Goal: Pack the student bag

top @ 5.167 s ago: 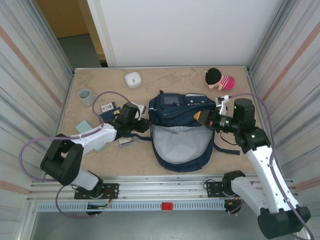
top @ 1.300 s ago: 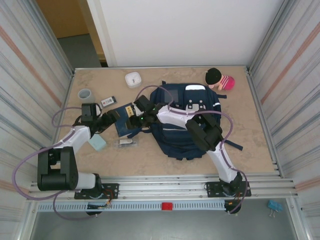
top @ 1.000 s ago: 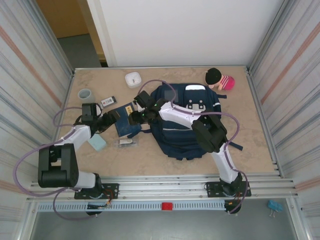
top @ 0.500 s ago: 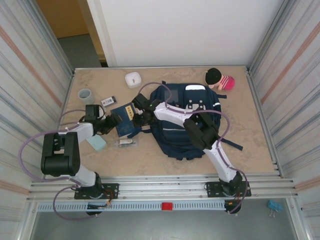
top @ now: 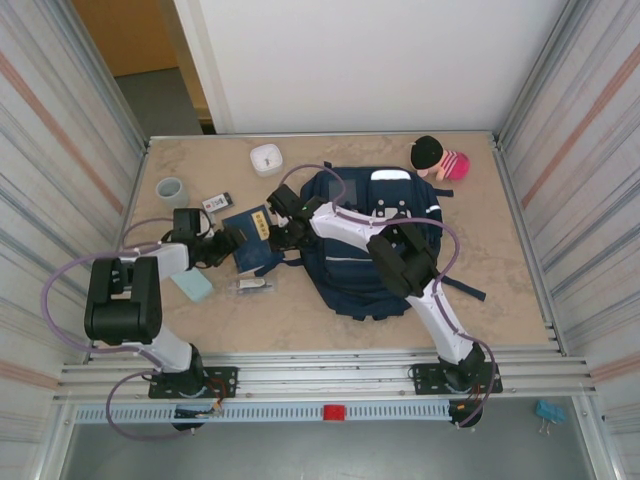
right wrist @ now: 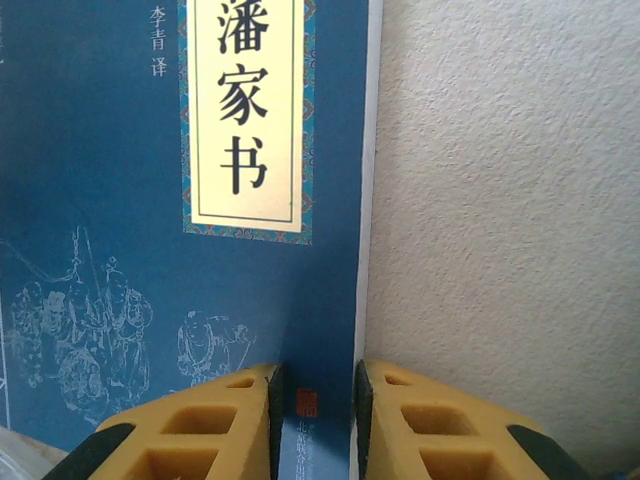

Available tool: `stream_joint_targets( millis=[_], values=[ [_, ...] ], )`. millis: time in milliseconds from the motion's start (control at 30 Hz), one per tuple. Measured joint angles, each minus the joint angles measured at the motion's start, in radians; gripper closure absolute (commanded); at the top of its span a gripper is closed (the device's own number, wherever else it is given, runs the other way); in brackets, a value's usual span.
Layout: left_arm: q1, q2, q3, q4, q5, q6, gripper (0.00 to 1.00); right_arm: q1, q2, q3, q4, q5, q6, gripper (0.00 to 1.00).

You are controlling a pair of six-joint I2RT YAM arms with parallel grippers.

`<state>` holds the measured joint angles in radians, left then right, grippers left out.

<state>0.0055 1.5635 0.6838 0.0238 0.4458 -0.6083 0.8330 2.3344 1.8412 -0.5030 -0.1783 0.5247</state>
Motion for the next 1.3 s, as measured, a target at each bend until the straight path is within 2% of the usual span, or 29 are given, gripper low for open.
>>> stream_joint_targets(
  millis=[333,900,1300],
  values=[
    [-0.024,-0.159,0.003,-0.006,0.043,-0.008,0.42,-0.022,-0.013,-0.033,0.031,-0.051,0.042,0.78],
    [-0.023,-0.044,0.003,-0.020,-0.032,-0.005,0.39,-0.031,-0.020,-0.060,0.064,-0.062,0.071,0.86],
    [-0.015,-0.064,0.003,-0.108,-0.100,0.022,0.37,-0.025,-0.020,-0.085,0.139,-0.066,0.095,0.87]
  ],
)
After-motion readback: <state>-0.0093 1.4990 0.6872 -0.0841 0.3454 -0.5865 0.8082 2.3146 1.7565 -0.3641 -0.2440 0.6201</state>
